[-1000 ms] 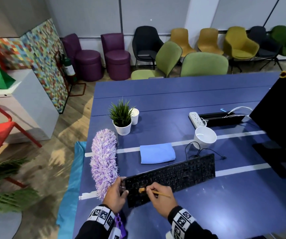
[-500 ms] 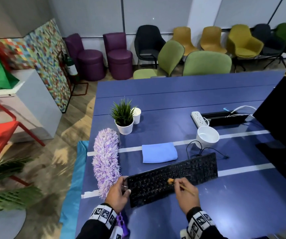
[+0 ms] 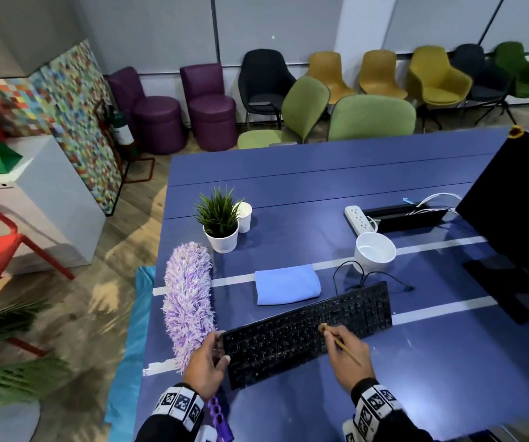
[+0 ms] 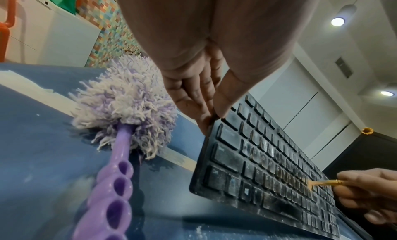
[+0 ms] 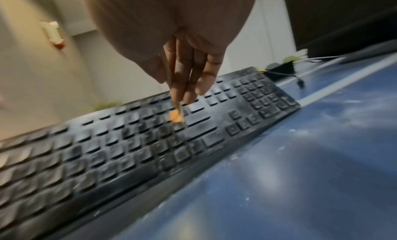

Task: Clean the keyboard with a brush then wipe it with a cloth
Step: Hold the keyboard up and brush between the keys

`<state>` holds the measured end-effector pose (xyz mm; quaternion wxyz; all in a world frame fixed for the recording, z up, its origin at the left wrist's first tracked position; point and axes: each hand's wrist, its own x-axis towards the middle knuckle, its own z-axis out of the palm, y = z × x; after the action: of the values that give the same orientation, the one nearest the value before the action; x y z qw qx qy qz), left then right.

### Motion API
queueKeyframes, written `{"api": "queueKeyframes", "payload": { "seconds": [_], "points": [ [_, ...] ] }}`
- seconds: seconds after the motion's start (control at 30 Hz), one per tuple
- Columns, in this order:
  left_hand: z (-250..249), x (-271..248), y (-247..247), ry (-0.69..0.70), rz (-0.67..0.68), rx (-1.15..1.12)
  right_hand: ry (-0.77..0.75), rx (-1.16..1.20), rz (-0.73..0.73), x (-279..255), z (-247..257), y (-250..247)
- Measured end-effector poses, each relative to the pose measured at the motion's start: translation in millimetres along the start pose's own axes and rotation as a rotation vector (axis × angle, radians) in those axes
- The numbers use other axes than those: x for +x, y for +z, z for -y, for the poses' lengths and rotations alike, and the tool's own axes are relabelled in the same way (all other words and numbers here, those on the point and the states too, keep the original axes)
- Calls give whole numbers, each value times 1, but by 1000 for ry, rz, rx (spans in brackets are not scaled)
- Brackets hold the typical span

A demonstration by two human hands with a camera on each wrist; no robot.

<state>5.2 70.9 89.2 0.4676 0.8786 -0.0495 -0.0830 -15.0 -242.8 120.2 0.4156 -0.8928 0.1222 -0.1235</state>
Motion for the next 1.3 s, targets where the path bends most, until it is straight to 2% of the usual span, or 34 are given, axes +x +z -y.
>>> {"api": "queueKeyframes", "payload": {
  "seconds": [0.07, 0.17, 0.2, 0.3, 0.33, 0.43, 0.47, 0.6, 0.73, 0.83, 0.87, 0.97, 1.0, 1.1, 1.17, 1.23, 1.3],
  "points": [
    [2, 1, -3, 2, -1, 3, -10, -22, -20, 7, -3, -7],
    [1, 1, -5, -3, 1, 13, 104, 0, -215, 21, -10, -22],
    [0, 1, -5, -4, -2, 20, 125, 2, -223, 23, -11, -23],
    [-1, 2, -6, 0, -4, 40, 94, -28, -31, 20, -12, -20],
    [-1, 2, -6, 2, -4, 42, 87, -39, -11, 18, -13, -19],
    [-2, 2, -5, -2, -11, 45, 170, -25, -147, 18, -21, -21],
    [-2, 2, -5, -7, -20, 45, 186, -19, -145, 16, -22, -19],
    [1, 3, -4, -22, -21, 35, 105, 4, 163, -3, -10, -4],
    [0, 0, -3, -26, -26, 40, 84, 77, 134, -12, -5, 3],
    [-1, 0, -3, -36, -31, 43, 41, 132, 333, -20, 13, 14],
    [-2, 0, -3, -35, -31, 43, 38, 138, 354, -21, 17, 17],
    [-3, 0, -4, -31, -28, 45, 59, 154, 257, -16, 15, 20],
    [-3, 1, -4, -34, -30, 43, 42, 147, 278, -17, 18, 22],
    [-1, 2, -4, -45, -28, 44, -66, 125, 515, -26, 41, 34],
    [-2, 2, -4, -38, -16, 33, -80, 129, 511, -26, 47, 39],
    [-5, 3, -3, -36, -14, 18, -13, 176, 399, -21, 40, 40],
    [-4, 2, -3, -48, -26, 20, -23, 184, 400, -23, 41, 43]
  ]
}}
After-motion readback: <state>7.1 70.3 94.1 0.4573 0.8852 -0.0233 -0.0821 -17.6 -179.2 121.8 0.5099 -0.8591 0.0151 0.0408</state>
